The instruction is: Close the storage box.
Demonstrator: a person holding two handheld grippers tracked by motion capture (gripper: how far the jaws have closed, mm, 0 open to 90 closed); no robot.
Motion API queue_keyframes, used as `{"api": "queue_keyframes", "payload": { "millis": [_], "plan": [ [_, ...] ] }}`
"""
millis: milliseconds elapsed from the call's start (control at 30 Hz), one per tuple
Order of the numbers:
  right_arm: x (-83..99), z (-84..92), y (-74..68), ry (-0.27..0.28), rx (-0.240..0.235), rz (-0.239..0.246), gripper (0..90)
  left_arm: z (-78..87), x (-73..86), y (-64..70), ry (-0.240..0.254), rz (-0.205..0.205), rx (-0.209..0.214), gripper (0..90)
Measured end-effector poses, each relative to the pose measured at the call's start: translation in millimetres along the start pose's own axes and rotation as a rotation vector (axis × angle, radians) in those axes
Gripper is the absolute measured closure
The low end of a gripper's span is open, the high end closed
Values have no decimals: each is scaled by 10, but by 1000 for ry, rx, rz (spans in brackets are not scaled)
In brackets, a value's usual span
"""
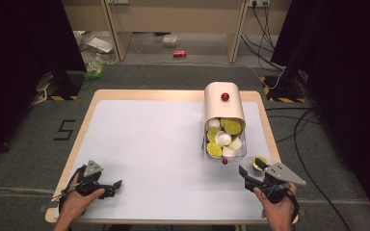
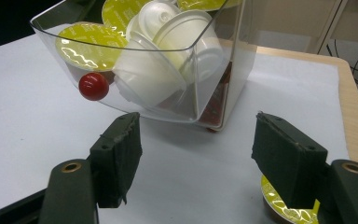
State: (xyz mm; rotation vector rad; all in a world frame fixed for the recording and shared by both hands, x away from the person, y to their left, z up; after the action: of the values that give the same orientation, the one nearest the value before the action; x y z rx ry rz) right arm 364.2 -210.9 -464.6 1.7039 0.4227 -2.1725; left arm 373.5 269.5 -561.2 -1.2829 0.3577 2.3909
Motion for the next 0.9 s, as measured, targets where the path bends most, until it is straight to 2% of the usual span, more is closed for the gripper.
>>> {"api": "queue_keyframes", "payload": {
  "millis": [200, 533, 900],
  "plan": [
    [4, -27, -22, -5, 0, 8, 330, 1, 1, -1, 0, -1, 0, 0],
    [-36, -84, -20, 24, 12, 24, 333, 1, 1, -1, -1, -1, 0, 0],
    [-58, -134, -47, 31, 11, 29, 362, 1, 1, 0, 0, 0, 0, 0]
  ]
}}
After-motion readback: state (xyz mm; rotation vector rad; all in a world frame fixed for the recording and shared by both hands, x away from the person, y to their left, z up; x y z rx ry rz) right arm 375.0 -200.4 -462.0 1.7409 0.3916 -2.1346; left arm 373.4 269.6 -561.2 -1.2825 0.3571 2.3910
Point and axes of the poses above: each handheld gripper's, and its own axes: z roughly backward along the jaws, x roughly out of its underside, y roughly to its right, the point moved 8 cm from there along -z, roughly forward along the jaws, and after that the axes turned 10 degrees about y, right-handed, at the moved point
